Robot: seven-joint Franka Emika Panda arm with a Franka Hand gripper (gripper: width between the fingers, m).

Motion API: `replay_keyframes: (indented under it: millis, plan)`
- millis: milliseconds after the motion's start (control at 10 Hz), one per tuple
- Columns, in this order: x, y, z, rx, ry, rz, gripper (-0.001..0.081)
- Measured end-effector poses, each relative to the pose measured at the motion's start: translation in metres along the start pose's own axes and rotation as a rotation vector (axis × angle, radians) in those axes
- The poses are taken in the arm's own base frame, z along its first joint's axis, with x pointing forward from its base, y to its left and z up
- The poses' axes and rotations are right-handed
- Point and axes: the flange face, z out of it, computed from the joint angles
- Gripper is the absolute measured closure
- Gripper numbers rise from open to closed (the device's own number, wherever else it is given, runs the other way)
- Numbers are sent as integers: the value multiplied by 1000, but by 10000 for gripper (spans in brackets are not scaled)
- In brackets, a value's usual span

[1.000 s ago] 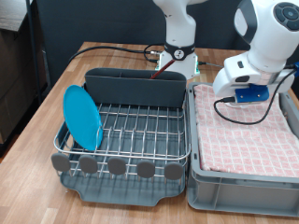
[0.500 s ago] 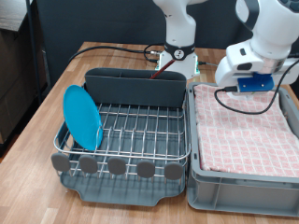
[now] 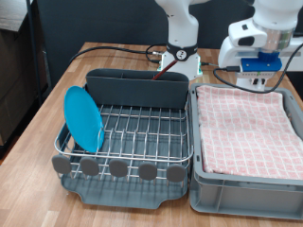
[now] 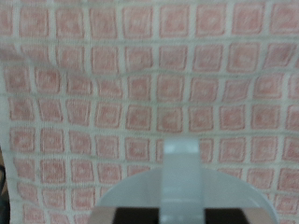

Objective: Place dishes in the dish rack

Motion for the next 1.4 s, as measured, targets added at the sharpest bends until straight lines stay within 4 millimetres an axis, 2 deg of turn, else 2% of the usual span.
replay_keyframes:
  millis: [200, 400, 600, 1100, 1200, 1400]
  plan:
    - [7, 5, -16, 26, 68, -21, 734]
    - [12, 4, -15, 23, 104, -12, 734]
    - [41, 8, -21, 57, 220, 16, 734]
    - [122, 17, -48, 131, 347, 114, 734]
    - [131, 11, -47, 126, 358, 113, 734]
    - [131, 11, -47, 125, 362, 109, 734]
